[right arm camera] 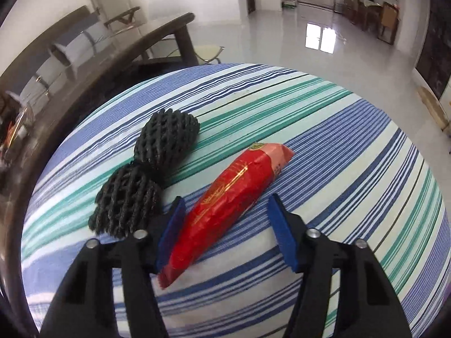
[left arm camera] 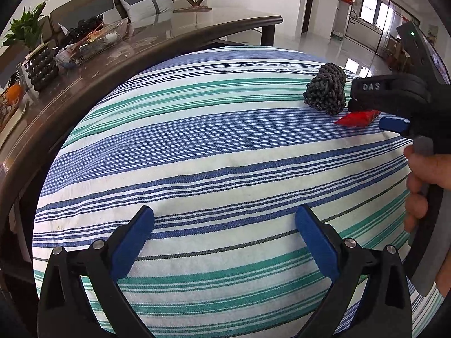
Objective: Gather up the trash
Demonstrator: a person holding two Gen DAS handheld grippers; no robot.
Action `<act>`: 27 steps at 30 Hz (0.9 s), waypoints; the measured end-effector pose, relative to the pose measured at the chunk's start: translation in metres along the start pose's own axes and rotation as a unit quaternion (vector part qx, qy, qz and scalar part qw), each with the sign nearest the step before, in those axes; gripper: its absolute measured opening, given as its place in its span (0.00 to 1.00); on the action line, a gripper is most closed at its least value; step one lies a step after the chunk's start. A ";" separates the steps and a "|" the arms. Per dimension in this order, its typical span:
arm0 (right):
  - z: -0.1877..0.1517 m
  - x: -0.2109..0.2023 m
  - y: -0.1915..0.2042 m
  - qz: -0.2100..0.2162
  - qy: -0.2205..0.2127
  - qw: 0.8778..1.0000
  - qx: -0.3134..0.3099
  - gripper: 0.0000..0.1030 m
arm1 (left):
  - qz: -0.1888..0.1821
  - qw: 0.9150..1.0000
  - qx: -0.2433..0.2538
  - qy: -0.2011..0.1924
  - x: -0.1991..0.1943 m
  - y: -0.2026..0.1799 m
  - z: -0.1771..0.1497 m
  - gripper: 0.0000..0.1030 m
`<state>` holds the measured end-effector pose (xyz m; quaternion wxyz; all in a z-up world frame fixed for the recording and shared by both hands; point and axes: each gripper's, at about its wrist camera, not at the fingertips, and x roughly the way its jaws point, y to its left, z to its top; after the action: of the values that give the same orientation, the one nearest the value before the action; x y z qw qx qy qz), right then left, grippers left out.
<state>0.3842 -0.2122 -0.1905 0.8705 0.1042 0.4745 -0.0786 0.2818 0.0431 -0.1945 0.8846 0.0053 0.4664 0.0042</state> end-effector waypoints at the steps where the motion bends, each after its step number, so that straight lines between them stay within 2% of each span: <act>1: -0.002 -0.003 -0.003 0.006 -0.001 1.000 -0.011 0.34 | 0.000 1.000 0.000 0.000 0.000 0.000 0.000 0.96; 4: -0.013 -0.016 -0.023 0.021 0.006 0.999 -0.043 0.25 | 0.000 1.000 0.000 0.000 0.000 0.000 0.000 0.96; 11: -0.055 -0.053 -0.073 0.066 0.042 0.988 -0.136 0.25 | 0.000 1.000 0.000 0.000 0.000 0.000 0.000 0.96; 14: -0.084 -0.072 -0.092 0.073 0.035 0.984 -0.160 0.29 | 0.000 1.000 0.000 0.000 0.000 0.000 0.000 0.96; 15: -0.093 -0.077 -0.094 0.070 0.032 0.983 -0.164 0.38 | 0.000 1.000 0.000 0.000 0.000 0.000 0.000 0.96; 16: -0.099 -0.077 -0.096 0.068 0.029 0.983 -0.166 0.52 | 0.000 1.000 0.000 0.000 0.000 0.000 0.000 0.96; 17: -0.108 -0.080 -0.095 0.075 0.015 0.983 -0.170 0.60 | 0.000 1.000 0.000 0.000 0.000 0.000 0.000 0.96; 18: -0.113 -0.080 -0.092 0.073 0.008 0.982 -0.174 0.73 | 0.000 1.000 0.000 0.000 0.000 0.000 0.000 0.96; 21: -0.121 -0.076 -0.081 0.061 -0.014 0.981 -0.184 0.82 | -0.002 1.000 -0.001 0.000 0.000 0.001 0.000 0.96; 27: -0.112 -0.072 -0.079 0.063 -0.010 0.982 -0.176 0.86 | -0.015 1.000 0.017 0.005 -0.003 -0.001 -0.003 0.96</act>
<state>0.2369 -0.2570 -0.1976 0.8831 -0.0214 0.4649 0.0600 0.2777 0.0422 -0.1934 0.8818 0.0131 0.4712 -0.0170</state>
